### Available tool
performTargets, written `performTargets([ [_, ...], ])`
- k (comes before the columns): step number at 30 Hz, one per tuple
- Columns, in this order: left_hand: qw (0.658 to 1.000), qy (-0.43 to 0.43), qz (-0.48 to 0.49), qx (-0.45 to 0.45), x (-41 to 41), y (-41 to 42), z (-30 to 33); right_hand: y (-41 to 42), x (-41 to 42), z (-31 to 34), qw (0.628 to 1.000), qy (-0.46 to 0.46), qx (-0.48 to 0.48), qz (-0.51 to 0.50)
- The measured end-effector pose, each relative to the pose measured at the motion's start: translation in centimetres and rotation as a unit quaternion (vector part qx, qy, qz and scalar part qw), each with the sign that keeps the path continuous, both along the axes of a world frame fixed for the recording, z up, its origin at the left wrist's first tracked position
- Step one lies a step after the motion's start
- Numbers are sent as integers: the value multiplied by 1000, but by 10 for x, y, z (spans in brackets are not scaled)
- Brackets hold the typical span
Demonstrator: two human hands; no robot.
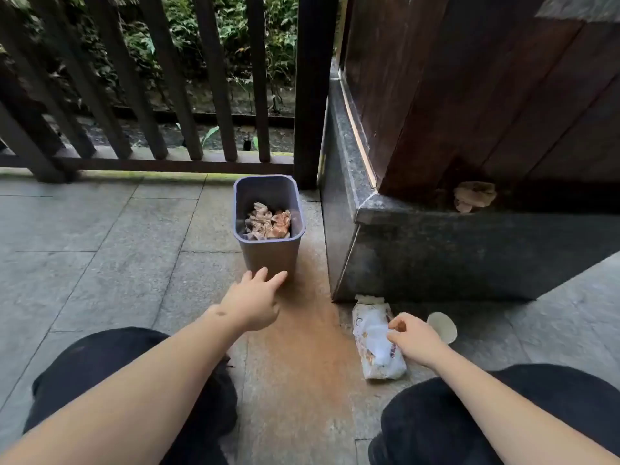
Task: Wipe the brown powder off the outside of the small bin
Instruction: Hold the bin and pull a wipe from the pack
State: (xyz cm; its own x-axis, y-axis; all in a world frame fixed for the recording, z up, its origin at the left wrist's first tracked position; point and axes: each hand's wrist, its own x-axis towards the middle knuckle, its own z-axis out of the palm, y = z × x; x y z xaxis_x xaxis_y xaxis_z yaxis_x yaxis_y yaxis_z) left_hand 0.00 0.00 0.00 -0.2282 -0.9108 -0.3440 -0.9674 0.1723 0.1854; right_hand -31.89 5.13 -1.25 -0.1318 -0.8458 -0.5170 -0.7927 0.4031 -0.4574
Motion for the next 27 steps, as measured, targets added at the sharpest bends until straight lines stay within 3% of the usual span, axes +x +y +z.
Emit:
performTargets([
  [3, 1000, -21, -3, -17, -4, -38, -17, -30, -11, -25, 998, -11, 22, -58],
  [10, 989, -77, -81, -94, -42, -111, -62, -89, 6, -102, 992, -49, 88, -81],
  [14, 992, -78, -36, -90, -36, -143, -86, -94, 2, -139, 981, -50, 96, -159],
  [19, 995, -86, -11, -48, -25, -148, -100, -78, 0, -160, 973, -23, 156, -169],
  [27, 996, -63, 18, -67, -35, -151, -106, -100, -4, -171, 973, 41, 108, -198],
])
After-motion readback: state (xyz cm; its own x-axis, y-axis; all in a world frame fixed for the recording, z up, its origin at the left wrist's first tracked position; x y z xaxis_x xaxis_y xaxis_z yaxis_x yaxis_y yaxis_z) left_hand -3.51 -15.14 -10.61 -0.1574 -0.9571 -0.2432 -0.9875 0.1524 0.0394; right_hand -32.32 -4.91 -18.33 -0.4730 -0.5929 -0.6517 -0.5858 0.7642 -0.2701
